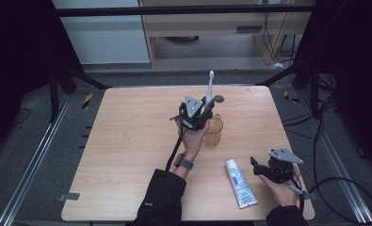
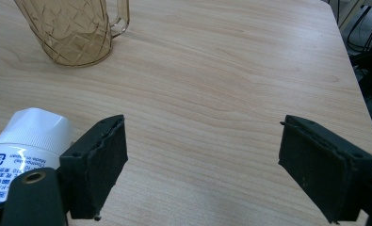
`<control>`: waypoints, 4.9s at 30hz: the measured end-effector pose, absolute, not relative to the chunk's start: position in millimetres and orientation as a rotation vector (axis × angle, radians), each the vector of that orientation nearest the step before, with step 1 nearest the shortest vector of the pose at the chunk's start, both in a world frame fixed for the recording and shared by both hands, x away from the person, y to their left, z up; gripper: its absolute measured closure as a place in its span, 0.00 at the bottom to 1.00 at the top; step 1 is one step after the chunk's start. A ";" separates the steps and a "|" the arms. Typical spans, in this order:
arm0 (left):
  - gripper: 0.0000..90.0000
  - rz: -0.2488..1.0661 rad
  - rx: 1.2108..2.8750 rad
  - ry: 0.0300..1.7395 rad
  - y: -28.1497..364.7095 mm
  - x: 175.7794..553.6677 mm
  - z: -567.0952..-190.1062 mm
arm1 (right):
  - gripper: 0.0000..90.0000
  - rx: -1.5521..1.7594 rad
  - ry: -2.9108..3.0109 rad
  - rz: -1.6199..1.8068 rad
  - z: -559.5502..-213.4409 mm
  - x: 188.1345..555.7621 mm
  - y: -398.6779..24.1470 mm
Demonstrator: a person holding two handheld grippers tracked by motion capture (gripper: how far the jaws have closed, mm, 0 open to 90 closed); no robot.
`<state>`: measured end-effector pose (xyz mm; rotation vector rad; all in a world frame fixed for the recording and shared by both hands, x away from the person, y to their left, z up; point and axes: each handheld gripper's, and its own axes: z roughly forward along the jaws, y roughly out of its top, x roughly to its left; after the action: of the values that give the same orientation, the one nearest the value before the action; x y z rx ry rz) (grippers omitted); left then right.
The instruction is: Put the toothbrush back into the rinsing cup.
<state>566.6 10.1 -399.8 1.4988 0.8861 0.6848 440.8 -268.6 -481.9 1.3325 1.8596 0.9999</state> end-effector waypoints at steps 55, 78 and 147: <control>0.59 0.620 1.639 0.912 19.8 560.6 -449.0 | 0.17 1.326 1.873 0.989 -482.3 441.6 -266.0; 0.54 0.616 1.715 0.883 49.6 542.6 -441.5 | 0.17 1.326 1.863 1.006 -478.5 440.5 -263.7; 0.42 0.616 1.862 1.206 273.8 423.6 -478.4 | 0.38 1.286 2.267 1.016 -482.1 410.4 -204.6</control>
<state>423.6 273.8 -478.4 1.8616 1.2060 0.6161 410.4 -204.6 -482.1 1.2864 2.2666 1.0162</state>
